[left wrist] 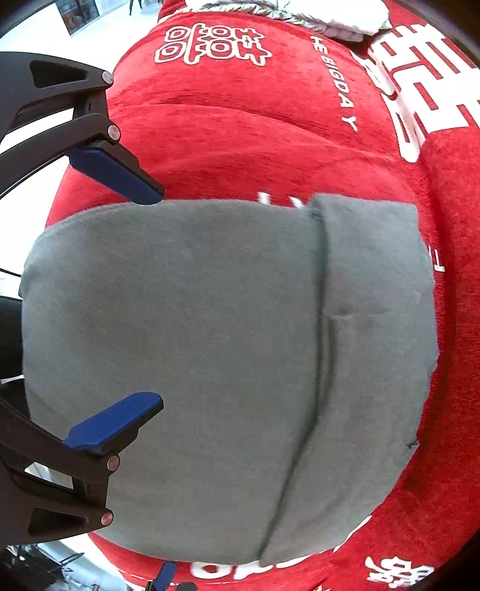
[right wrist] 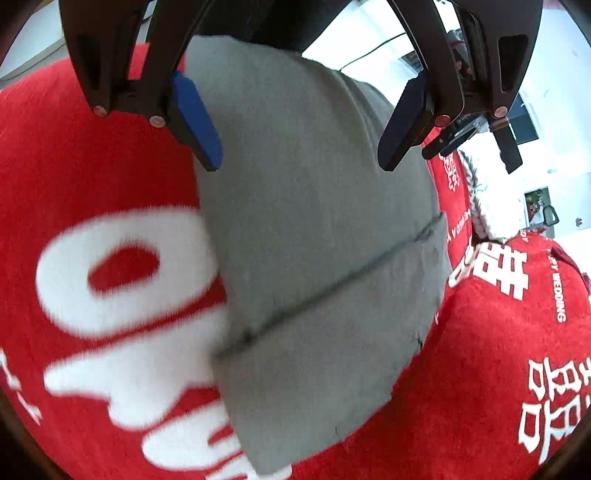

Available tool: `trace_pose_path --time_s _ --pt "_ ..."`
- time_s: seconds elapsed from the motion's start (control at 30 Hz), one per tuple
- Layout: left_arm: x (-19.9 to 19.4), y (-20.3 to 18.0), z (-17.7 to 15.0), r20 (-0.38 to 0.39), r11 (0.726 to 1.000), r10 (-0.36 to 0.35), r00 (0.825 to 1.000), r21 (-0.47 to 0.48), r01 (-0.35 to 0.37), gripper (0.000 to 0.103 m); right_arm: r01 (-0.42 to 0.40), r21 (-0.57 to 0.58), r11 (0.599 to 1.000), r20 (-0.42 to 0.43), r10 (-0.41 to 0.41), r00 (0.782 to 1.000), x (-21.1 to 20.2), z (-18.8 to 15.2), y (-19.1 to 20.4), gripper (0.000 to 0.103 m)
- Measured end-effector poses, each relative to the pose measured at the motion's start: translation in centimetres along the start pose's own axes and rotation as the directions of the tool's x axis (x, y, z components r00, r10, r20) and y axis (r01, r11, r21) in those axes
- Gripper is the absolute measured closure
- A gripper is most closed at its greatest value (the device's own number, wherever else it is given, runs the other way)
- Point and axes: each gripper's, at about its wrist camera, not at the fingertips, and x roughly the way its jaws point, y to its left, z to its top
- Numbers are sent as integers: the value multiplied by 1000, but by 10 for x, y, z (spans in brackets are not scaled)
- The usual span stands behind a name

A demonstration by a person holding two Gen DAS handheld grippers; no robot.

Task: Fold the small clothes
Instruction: 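Move both tools toward the sweatshirt hem, then grasp the sweatshirt hem with both tools and lift it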

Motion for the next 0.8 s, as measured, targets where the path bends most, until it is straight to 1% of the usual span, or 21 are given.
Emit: trace_pose_path --time_s 0.13,0.23,0.3,0.33,0.47,0.57,0.73,0.8 --pt "4 17 -33 -28 999 -43 999 1 43 1 4 -28 1000 -34 -5 999 9 -35 -2 15" --pt "13 32 -64 -75 998 -70 995 -8 69 1 -10 -22 1000 -80 8 997 18 -66 -12 15" --pt "23 40 -86 -116 996 -93 989 -18 91 1 -6 -15 1000 -115 4 993 24 -86 -20 15" --pt "27 43 -94 -131 995 -97 987 -18 95 1 11 -17 1000 -141 -14 990 29 -100 -27 15" --pt "52 45 -130 -192 992 -123 974 -27 120 1 87 -19 996 -196 -89 976 47 -133 -54 15" --pt "69 40 -140 -204 990 -138 969 -36 133 1 133 -1 991 -201 -130 971 63 -142 -74 15" --pt "80 37 -143 -199 986 -164 966 -65 154 1 134 -9 991 -188 -134 973 84 -143 -85 14" --pt "78 35 -145 -194 983 -179 965 -65 169 13 124 -2 992 -191 -122 974 88 -146 -87 16"
